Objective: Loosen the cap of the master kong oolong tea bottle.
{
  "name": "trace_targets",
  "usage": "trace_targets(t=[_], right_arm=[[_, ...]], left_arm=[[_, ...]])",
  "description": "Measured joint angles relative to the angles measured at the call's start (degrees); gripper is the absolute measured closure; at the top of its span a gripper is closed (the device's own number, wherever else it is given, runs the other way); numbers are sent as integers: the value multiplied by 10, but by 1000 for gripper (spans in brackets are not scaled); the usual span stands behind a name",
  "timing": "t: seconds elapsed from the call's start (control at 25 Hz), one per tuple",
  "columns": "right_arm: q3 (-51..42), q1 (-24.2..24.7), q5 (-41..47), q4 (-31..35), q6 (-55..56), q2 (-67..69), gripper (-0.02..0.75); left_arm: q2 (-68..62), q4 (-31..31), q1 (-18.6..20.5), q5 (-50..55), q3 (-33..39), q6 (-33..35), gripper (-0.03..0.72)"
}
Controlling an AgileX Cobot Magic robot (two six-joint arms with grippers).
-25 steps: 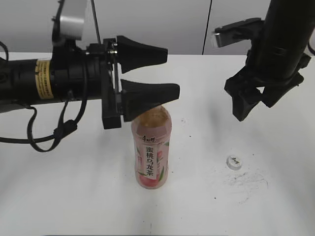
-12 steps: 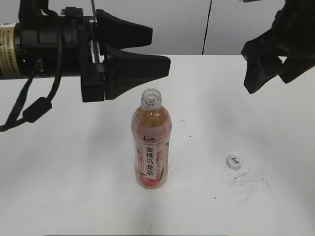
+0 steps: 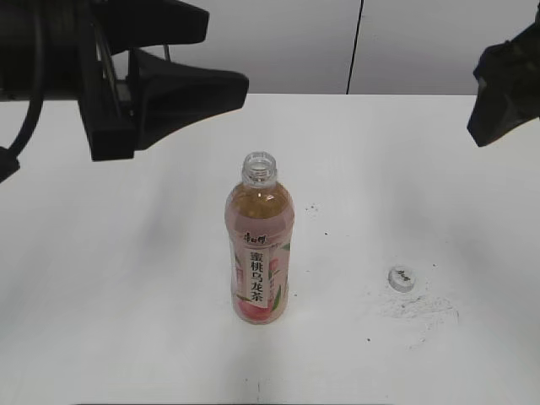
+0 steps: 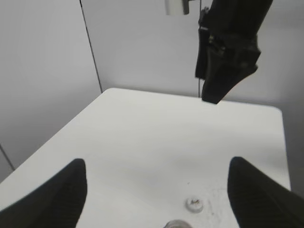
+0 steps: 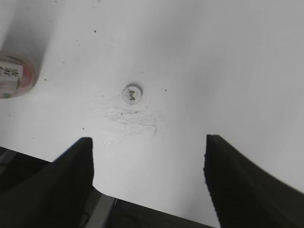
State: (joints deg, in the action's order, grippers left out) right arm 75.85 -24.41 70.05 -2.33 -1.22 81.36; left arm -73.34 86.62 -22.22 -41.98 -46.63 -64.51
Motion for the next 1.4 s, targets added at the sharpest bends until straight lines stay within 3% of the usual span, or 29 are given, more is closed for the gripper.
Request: trace_targets(t=[0.24,0.36,0.44,0.56,0.68,0.8,0.88,1.04,1.16,1.32,1.4], right_arm=[[-45,0,1,-25,1,-25,193],[-47,0,1,-26,2,-33,193],[-47,0,1,-27,2,-41,193],[-47,0,1,-27,2,-51,193],[-47,0,1,-28,2,-59,193],[-47,0,1,-28,3,-64,193],[-47,0,1,-28,3,-67,193],[-47,0,1,-28,3,-69,193],[-47,0,1,-21,8,-69,193],[-47,0,1,-11,12,-69,193],[-47,0,1,-10,12,-69,193]], left_arm=[[29,160,0,146,0,-2,148],[31,152,0,295,0,-2,173],[31,98,0,386,0,-2,201],[31,-47,0,457,1,-2,264],[32,-262,0,471,9,-2,319],[43,-409,-12,479,23,20,341],[55,-444,-37,488,28,59,346],[90,-485,-128,548,30,171,349],[102,-569,-186,622,30,206,349],[102,-744,-207,693,30,219,350],[109,-805,-208,728,30,276,351]])
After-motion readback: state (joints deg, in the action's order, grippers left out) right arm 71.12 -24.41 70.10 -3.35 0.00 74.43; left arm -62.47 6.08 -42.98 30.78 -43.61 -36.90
